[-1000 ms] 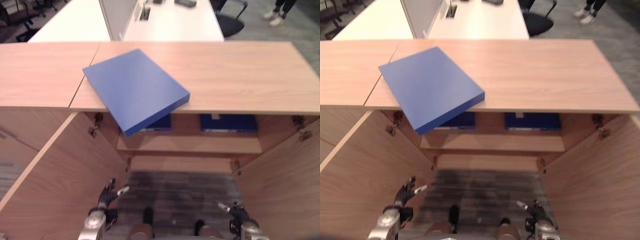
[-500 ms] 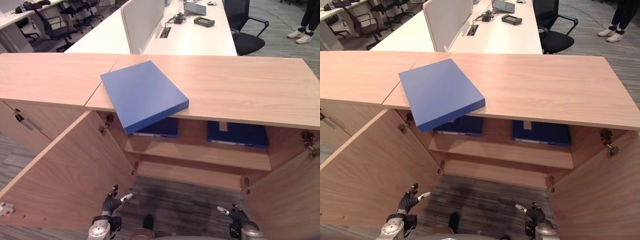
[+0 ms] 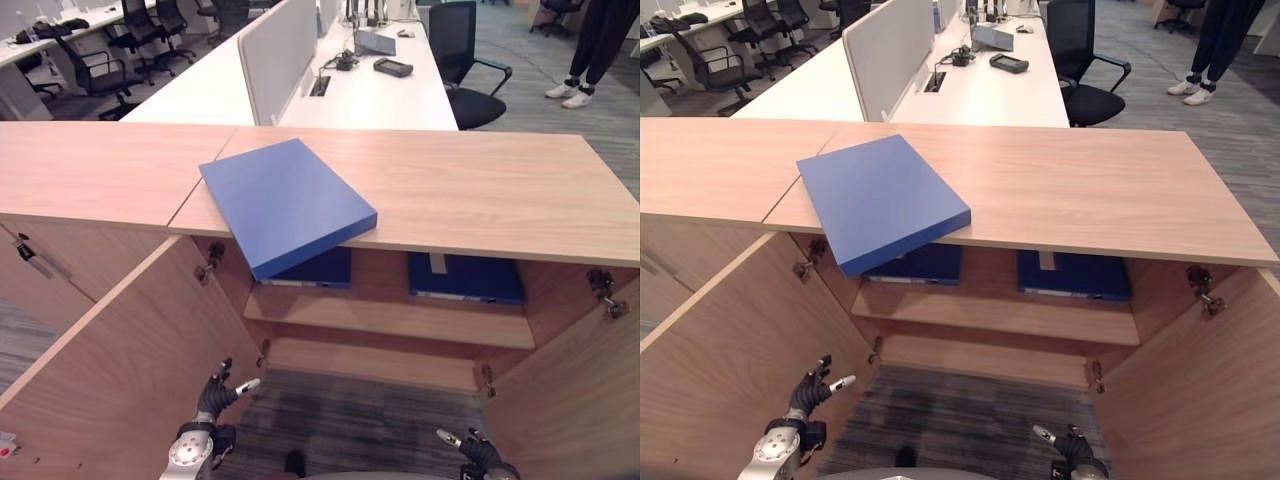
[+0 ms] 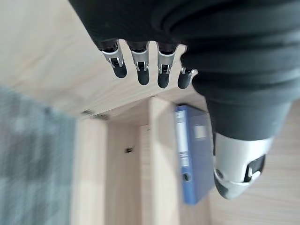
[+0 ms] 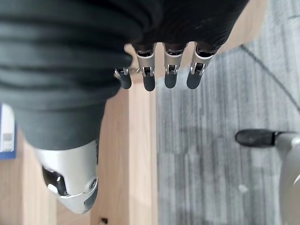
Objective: Put the empty folder in the office cabinet
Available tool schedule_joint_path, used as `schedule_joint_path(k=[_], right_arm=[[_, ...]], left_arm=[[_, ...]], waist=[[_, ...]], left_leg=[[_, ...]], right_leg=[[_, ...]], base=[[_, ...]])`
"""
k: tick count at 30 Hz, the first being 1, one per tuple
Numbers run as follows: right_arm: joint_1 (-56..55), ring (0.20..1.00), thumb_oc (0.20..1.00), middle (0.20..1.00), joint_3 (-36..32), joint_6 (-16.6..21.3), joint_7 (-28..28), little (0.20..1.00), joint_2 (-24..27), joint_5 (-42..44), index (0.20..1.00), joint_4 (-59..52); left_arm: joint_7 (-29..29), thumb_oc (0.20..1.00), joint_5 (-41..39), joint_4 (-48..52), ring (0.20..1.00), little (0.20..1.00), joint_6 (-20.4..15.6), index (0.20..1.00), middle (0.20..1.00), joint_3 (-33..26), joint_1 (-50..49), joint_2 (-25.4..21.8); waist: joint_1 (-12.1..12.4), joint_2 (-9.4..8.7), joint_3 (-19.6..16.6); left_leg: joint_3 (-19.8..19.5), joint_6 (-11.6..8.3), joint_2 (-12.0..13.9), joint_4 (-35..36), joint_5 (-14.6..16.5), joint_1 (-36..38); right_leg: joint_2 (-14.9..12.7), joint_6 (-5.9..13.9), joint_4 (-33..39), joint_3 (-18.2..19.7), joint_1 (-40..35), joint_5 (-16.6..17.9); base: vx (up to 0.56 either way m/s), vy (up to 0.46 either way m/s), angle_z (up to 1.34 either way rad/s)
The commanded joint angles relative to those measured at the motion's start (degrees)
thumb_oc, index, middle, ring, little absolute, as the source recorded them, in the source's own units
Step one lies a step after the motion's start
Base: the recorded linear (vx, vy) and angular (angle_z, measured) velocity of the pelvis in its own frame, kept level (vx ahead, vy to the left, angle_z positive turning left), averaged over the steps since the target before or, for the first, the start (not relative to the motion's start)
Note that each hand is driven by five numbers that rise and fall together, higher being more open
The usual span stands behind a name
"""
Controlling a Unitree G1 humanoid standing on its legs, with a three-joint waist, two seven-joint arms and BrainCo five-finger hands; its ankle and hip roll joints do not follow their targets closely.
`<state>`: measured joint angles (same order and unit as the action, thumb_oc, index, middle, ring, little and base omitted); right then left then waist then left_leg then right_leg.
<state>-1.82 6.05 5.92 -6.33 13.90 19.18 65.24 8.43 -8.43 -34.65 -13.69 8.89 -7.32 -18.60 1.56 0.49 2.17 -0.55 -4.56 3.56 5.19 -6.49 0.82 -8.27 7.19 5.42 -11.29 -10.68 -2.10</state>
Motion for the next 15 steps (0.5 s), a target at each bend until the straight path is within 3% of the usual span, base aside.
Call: schedule_joint_path(k=[1,2,7,12,15], right_arm=[[2.3,1.0,1.0,1.0,-0.9,2.1,-1.2,1.0,-1.2,1.3,1.0,-0.4],[2.3,1.0,1.0,1.0,-0.9,2.1,-1.2,1.0,-1.3,1.2,1.0,-0.4],[1.9,1.0,1.0,1.0,-0.1,4.0,-3.2,1.0,-2.7,1.5,1.0,-1.1],[1.6,1.0,1.0,1.0,1.1,4.4,-3.4,1.0,-3.4,1.9,1.0,-1.0],[1.0,1.0,1.0,1.0,1.6,4.6,-3.2,1.0,-3.8,2.2,1.0,-1.6]], left_arm=[[6.5,1.0,8.5,3.7,1.0,1.0,-3.2,1.0,1.0,-1.9,4.1,-3.6],[6.6,1.0,8.6,3.9,1.0,1.0,-3.2,1.0,1.0,-2.0,4.0,-3.6],[18.4,1.0,24.6,13.9,1.0,1.0,-3.3,1.0,1.0,-3.1,3.6,-8.7],[28.1,1.0,37.0,18.2,1.0,1.0,-0.6,1.0,1.0,-5.9,3.5,-13.3],[30.2,1.0,40.0,19.1,1.0,1.0,0.5,1.0,1.0,-6.8,3.5,-14.3]], waist=[[1.2,-1.85,1.2],[1.2,-1.89,1.2],[2.4,-3.35,0.5],[2.7,-3.88,-0.2],[2.7,-4.07,-0.5]], left_leg=[[-2.2,-1.61,0.9,-1.4,9.1,5.9],[-2.2,-1.61,0.9,-1.4,9.1,5.9],[-2.8,-1.41,0.7,-1.3,9.8,6.1],[-2.9,-1.28,0.5,-1.1,10.3,6.5],[-2.6,-1.23,0.5,-0.9,10.4,6.5]], right_leg=[[-0.5,1.95,-3.3,-1.3,2.5,-0.2],[-0.5,1.96,-3.3,-1.4,2.5,-0.2],[-0.7,2.5,-3.2,-1.6,1.9,-0.5],[-0.9,2.87,-3.1,-1.4,1.9,-0.2],[-1.0,2.99,-3.0,-1.1,2.2,0.0]], base=[[0.01,0.005,0.07],[0.01,0.011,0.09],[0.01,0.007,0.08],[0.0,0.002,0.01],[0.0,0.0,0.0]])
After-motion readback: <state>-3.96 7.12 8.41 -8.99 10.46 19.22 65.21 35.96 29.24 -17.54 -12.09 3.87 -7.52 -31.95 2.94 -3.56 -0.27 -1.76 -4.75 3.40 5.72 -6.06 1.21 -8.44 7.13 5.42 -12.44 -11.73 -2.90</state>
